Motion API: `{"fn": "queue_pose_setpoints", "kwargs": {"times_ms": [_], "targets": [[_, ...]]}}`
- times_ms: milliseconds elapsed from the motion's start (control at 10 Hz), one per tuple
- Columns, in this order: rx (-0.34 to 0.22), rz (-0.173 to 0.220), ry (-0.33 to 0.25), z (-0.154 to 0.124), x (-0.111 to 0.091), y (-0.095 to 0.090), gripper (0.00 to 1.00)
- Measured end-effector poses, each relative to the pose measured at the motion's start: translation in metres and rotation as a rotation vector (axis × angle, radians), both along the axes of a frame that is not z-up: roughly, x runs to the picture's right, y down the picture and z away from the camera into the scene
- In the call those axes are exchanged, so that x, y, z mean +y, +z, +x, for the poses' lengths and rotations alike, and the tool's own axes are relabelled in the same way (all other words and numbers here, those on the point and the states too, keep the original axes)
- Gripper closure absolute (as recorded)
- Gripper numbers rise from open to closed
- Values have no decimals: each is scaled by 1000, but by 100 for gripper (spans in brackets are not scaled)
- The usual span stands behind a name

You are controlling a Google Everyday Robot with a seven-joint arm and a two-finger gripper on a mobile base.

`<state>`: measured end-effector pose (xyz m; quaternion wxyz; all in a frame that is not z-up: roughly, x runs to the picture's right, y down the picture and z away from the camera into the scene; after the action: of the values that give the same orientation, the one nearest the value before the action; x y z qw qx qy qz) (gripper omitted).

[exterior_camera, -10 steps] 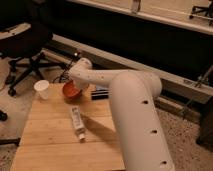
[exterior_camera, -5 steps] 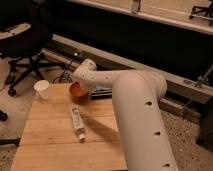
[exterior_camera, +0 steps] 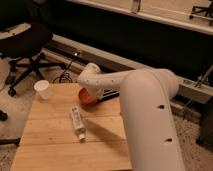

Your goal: Drag the ceramic bowl in a circle

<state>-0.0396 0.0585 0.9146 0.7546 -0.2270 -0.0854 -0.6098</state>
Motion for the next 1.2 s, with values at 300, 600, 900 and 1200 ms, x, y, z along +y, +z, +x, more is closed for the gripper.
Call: {"fn": "queue_pose_setpoints", "kwargs": {"times_ms": [300, 600, 900, 1200], "targets": [[34, -92, -90, 9, 43, -16, 100], [-35, -185, -221, -26, 80, -47, 100], [-99, -245, -279, -59, 97, -62, 100], [-204, -241, -293, -110, 94, -65, 100]]}}
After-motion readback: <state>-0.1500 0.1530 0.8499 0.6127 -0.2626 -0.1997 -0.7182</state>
